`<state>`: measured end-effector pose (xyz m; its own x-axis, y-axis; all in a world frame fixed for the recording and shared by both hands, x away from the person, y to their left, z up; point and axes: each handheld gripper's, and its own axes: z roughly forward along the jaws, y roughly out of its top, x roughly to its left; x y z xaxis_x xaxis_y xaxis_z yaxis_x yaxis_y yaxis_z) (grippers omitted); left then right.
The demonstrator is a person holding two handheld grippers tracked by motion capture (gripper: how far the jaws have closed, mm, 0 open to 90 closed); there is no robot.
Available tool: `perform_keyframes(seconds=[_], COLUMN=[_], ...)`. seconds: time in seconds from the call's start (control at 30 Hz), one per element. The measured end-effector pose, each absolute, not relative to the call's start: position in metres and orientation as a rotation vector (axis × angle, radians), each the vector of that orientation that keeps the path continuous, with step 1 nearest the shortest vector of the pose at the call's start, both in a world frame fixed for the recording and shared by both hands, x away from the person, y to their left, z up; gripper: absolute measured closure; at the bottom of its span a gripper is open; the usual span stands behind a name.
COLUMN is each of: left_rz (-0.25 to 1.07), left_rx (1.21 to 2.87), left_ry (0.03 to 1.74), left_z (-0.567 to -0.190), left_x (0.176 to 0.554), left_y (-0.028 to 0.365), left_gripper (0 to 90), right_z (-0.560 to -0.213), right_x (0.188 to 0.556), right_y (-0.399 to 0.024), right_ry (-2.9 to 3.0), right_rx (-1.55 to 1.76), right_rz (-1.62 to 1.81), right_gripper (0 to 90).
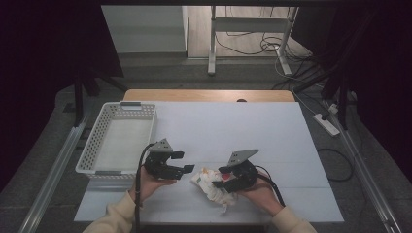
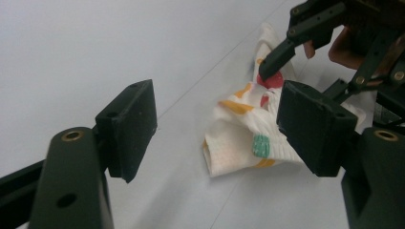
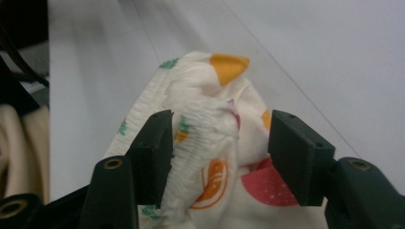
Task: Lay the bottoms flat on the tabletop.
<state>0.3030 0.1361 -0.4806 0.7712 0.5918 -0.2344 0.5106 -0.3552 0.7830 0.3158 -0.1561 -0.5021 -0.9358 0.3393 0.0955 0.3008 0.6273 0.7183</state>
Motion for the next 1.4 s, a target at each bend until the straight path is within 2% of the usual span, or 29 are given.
perform_keyframes(seconds=[0.1, 0.17, 0.33, 0.5, 0.97, 1.13, 1.4], left_rz=[0.109, 0.111, 0.109, 0.109, 0.109, 0.105, 0.097], left_rx=[2.026, 2.027, 2.027, 2.033, 2.041, 2.045, 2.089], left_ry=[0.827, 0.825, 0.826, 0.824, 0.821, 0.820, 0.758], left_z=[-0.481, -0.481, -0.481, -0.481, -0.483, -0.485, -0.491], left_x=[0.303, 0.303, 0.303, 0.302, 0.303, 0.304, 0.311], left_y=[0.136, 0.136, 0.135, 0.133, 0.132, 0.130, 0.112], left_gripper=[29.4, 29.4, 29.4, 29.4, 29.5, 29.6, 34.7], right_z=[-0.503, -0.503, -0.502, -0.495, -0.477, -0.480, -0.489], right_x=[0.314, 0.313, 0.312, 0.312, 0.320, 0.325, 0.328], right_y=[-0.153, -0.152, -0.151, -0.158, -0.194, -0.206, -0.205], right_ry=[2.795, 2.796, 2.793, 2.745, 2.570, 2.566, 2.597], right_rx=[0.508, 0.487, 0.455, 0.470, 0.586, 0.648, 0.656], right_rz=[1.208, 1.201, 1.202, 1.234, 1.312, 1.310, 1.287], right_gripper=[44.3, 49.3, 69.4, 85.5, 87.2, 87.2, 87.1])
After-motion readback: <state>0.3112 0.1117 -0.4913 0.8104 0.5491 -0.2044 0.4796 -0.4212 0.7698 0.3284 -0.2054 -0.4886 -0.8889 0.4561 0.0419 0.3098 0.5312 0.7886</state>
